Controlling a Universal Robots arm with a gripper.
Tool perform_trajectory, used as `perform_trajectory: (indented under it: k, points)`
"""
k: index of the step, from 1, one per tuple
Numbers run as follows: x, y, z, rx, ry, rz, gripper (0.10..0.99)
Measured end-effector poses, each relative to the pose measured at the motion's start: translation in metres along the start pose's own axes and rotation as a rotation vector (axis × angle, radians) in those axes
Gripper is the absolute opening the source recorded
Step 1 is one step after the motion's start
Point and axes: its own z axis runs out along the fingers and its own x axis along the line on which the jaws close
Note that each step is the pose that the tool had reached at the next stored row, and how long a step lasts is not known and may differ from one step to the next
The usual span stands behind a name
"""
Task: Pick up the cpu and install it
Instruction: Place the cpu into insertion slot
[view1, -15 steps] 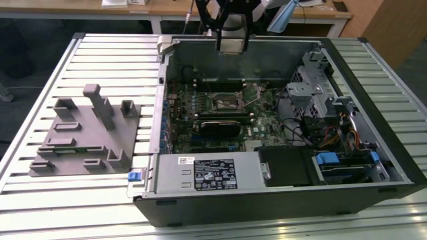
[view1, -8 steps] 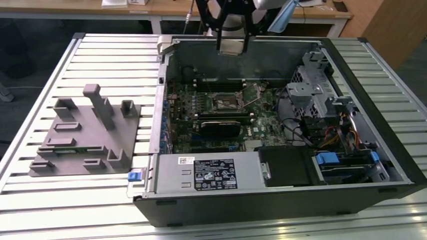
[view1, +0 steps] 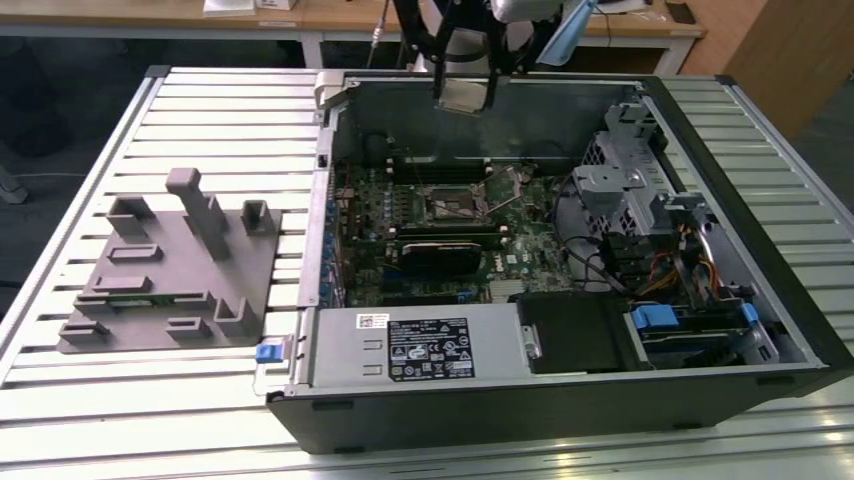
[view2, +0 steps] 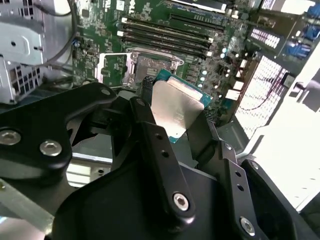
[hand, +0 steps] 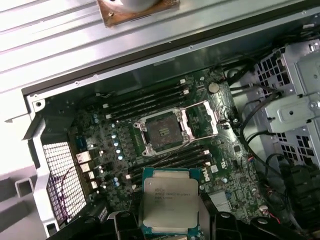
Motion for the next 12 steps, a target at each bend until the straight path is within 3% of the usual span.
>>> perform_trajectory:
  k: [12]
  points:
    - [0.0,0.0,0.0023,-0.001,-0.0084,0.194,0.529]
